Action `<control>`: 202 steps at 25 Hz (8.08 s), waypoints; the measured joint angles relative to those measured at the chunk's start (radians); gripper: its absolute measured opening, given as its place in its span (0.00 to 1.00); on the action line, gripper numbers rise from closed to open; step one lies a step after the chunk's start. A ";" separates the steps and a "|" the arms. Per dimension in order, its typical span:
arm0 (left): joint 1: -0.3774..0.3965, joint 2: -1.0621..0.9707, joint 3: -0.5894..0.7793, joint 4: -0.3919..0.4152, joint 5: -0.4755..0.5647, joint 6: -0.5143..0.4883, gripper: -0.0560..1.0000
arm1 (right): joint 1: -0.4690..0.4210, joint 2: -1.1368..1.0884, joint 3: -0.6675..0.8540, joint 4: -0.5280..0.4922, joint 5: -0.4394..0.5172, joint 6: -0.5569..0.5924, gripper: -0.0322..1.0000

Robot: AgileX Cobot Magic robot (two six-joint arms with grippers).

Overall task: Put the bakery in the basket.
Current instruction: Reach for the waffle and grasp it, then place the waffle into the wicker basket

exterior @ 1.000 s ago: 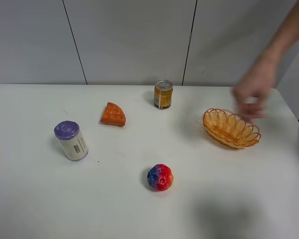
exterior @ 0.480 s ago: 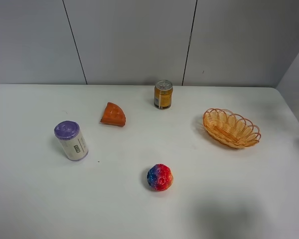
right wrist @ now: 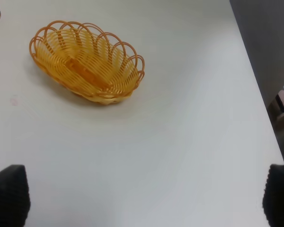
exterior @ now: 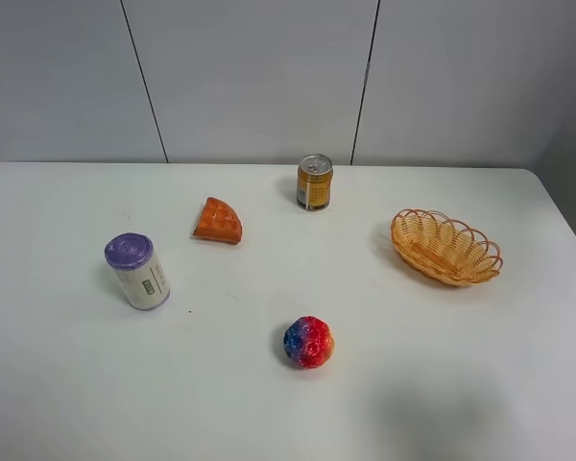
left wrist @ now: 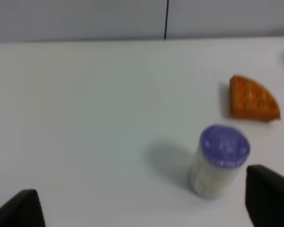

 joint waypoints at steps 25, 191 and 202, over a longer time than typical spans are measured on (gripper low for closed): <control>-0.405 1.244 -0.582 -0.192 -0.205 0.097 0.85 | 0.000 0.000 0.000 0.000 0.000 0.002 0.99; -0.857 2.071 -1.390 -0.725 -0.382 0.153 0.45 | 0.000 0.000 0.000 0.000 0.000 0.003 0.99; -0.857 2.073 -1.391 -0.745 -0.356 0.152 0.55 | 0.000 0.000 0.000 0.000 0.000 0.003 0.99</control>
